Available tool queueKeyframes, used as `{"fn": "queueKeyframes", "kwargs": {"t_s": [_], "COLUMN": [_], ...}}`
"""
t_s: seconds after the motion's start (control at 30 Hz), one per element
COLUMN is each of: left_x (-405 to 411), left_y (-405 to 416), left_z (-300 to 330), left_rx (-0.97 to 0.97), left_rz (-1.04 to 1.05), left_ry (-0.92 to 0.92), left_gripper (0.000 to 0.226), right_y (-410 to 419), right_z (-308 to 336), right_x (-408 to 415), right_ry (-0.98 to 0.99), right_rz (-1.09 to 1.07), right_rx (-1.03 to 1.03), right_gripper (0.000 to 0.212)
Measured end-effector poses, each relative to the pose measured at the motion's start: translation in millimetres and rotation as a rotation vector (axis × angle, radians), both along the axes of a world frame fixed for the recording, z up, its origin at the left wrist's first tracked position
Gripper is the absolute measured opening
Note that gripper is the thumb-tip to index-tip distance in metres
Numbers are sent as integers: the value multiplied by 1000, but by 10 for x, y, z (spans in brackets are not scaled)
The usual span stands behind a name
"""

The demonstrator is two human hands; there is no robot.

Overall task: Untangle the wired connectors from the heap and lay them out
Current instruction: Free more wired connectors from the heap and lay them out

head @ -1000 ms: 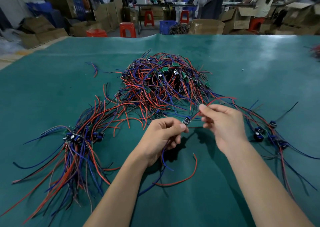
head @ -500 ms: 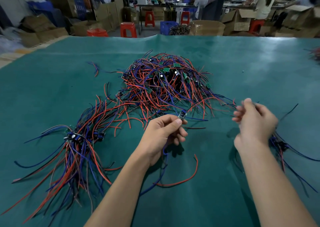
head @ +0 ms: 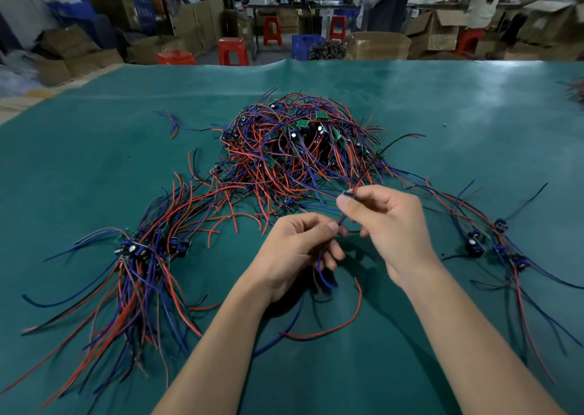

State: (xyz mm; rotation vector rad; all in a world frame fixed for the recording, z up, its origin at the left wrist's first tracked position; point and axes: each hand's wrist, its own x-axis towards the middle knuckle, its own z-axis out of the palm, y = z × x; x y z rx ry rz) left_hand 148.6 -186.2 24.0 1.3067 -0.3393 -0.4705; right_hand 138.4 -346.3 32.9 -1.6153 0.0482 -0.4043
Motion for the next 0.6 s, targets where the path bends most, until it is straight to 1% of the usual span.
{"fn": "queueKeyframes", "kwargs": {"t_s": [0.17,0.27,0.33,0.47,0.53,0.6], "left_x": [-16,-19,-21,-9,5,16], "left_y": [12,16,8,6,2,-8], "left_z": [5,4,-1,-10,-9,-13], "left_rx": [52,61,69,67,29,11], "left_rz": [-53,-76,-82,-32,12,33], "left_ry": [-26,-18,-19,-17,1,7], "left_gripper": [17,18,18,22,22,22], "right_y": [-212,-341,-416,-584,-596,-452], "right_z": [74,119,158,289,386,501], "right_x": [36,39,25,-53,-104,-135], "right_ry": [-18,-48,-57,-81,-90,-90], "right_rz": [-267,-368,-408,-527,-550,-469], "right_rx": [112,208,322,624,682,676], "right_gripper": [14,13,14,23,23,22]}}
